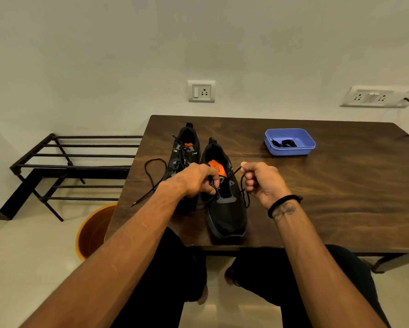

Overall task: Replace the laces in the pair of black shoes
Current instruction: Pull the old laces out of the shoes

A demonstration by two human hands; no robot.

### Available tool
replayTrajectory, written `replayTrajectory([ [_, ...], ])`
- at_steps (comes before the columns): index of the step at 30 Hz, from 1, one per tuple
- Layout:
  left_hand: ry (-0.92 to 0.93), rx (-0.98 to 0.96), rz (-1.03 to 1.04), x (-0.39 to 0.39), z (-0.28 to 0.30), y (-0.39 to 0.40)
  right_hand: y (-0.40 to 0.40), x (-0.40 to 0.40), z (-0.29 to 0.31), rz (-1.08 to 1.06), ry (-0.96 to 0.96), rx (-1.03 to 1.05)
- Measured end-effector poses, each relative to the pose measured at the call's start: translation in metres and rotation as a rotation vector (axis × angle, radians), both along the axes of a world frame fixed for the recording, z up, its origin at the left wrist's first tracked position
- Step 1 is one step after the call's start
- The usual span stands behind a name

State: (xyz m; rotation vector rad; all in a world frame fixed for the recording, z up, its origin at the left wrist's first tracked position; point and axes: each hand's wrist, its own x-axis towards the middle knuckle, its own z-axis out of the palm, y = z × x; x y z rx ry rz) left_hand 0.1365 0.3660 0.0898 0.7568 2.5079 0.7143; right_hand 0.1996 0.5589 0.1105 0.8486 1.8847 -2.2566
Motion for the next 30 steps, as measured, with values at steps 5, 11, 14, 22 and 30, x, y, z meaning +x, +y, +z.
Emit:
replayTrajectory([
  [5,-0.008,-0.016,-0.017,-0.001,0.0,-0.001,-0.003,0.001,-0.012,0.035,0.016,0.462],
  [11,0.01,-0.01,-0.017,0.0,-0.001,-0.001,-0.008,-0.007,-0.024,0.144,0.031,0.696],
  [14,0.016,-0.021,-0.018,0.0,-0.001,-0.001,-0.007,-0.006,-0.023,0.136,0.009,0.58],
  [22,-0.029,-0.025,-0.026,0.002,0.002,-0.005,0.005,0.003,-0.019,-0.073,-0.043,1.129],
  [30,0.025,-0.009,-0.009,0.01,0.005,-0.005,0.01,0.005,-0.018,0.09,-0.117,1.021],
])
